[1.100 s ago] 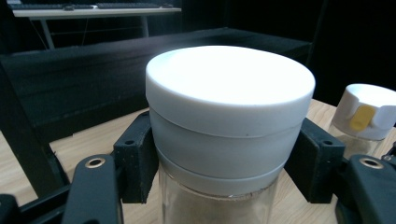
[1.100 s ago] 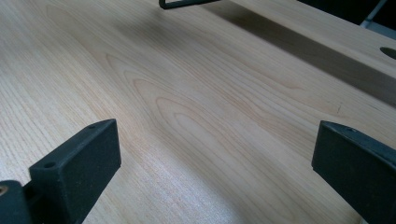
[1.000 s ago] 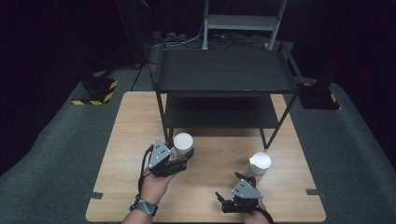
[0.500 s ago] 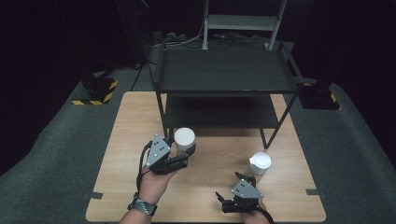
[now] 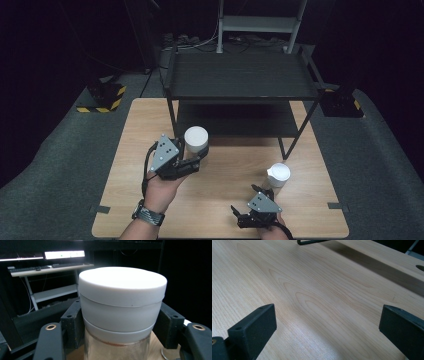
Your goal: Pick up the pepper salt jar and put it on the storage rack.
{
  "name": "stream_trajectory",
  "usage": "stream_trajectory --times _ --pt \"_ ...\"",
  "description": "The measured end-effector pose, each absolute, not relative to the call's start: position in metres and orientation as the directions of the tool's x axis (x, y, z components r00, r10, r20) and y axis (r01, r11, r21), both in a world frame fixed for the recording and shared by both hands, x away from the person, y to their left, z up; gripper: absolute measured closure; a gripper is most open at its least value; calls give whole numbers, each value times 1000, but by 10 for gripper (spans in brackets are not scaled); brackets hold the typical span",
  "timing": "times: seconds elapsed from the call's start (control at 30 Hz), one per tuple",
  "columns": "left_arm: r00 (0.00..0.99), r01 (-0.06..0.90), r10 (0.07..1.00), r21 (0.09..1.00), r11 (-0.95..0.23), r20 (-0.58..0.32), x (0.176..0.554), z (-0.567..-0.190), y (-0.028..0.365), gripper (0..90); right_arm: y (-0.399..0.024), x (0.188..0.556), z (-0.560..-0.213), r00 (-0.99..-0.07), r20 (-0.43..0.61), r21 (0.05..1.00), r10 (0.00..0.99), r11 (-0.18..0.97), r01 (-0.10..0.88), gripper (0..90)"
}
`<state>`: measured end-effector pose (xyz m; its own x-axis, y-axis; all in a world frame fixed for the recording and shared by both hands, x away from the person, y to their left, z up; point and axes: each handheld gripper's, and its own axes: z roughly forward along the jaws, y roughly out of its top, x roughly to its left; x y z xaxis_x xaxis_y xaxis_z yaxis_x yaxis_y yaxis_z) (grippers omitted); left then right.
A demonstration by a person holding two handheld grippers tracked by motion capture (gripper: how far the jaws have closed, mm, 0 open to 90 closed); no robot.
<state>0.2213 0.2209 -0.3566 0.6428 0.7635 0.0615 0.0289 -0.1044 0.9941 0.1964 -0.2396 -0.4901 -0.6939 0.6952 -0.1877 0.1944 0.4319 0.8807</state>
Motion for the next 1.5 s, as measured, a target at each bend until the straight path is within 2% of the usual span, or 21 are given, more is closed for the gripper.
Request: stream_trajectory --times 1.5 --pt "639 -61 768 998 -7 45 242 -271 218 345 -242 198 -490 -694 -170 886 700 417 204 4"
